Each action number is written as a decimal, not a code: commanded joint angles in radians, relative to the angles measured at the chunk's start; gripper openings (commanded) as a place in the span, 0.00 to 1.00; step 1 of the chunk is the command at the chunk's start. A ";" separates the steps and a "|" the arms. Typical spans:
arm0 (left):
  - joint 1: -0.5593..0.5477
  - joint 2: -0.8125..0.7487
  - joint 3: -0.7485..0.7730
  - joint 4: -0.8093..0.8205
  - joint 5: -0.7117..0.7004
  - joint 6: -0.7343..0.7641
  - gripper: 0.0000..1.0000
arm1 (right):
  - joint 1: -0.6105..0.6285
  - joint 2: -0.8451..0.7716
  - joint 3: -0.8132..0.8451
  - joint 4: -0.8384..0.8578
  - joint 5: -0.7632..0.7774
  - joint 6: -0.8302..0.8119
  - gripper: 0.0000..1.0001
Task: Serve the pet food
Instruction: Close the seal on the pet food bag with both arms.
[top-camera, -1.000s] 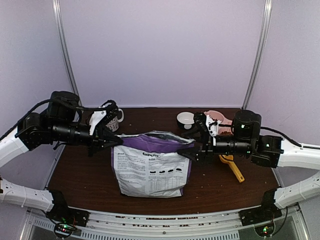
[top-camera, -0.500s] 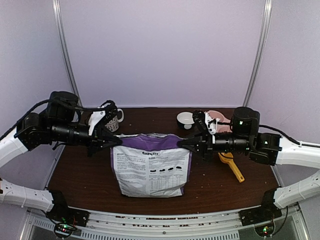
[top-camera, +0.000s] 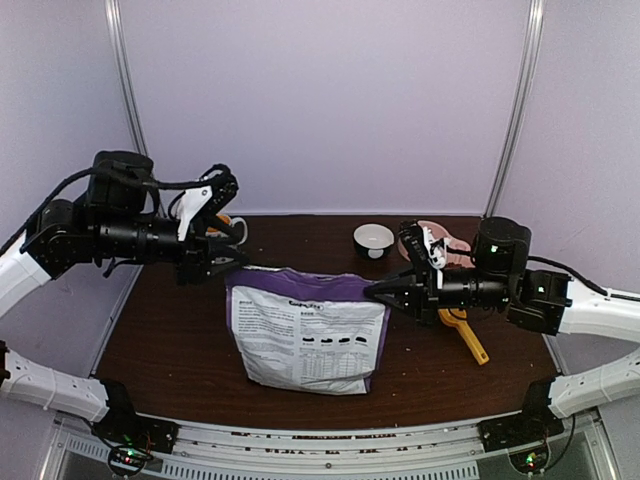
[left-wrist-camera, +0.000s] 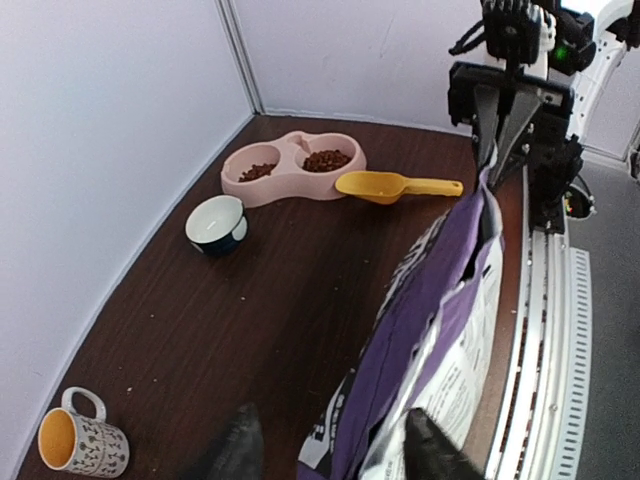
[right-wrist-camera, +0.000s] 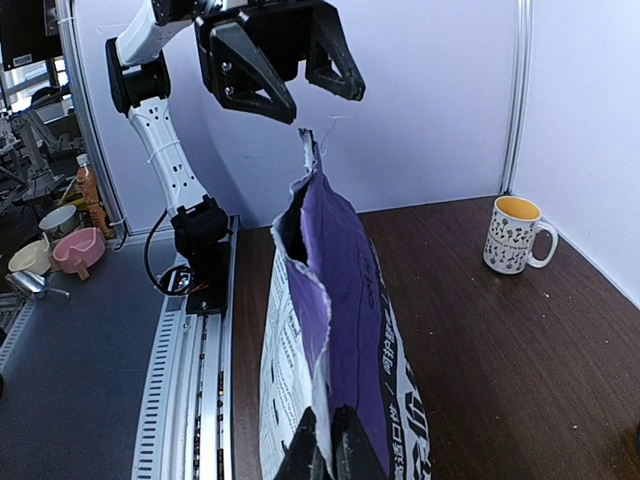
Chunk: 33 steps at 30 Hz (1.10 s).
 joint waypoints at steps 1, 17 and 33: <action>-0.065 0.104 0.138 -0.039 -0.004 0.070 0.64 | -0.005 -0.022 -0.003 0.059 -0.024 0.031 0.00; -0.198 0.491 0.496 -0.301 -0.022 0.187 0.69 | -0.007 -0.017 -0.020 0.128 -0.051 0.055 0.00; -0.198 0.519 0.480 -0.320 0.022 0.172 0.00 | -0.007 -0.027 -0.029 0.134 -0.026 0.068 0.00</action>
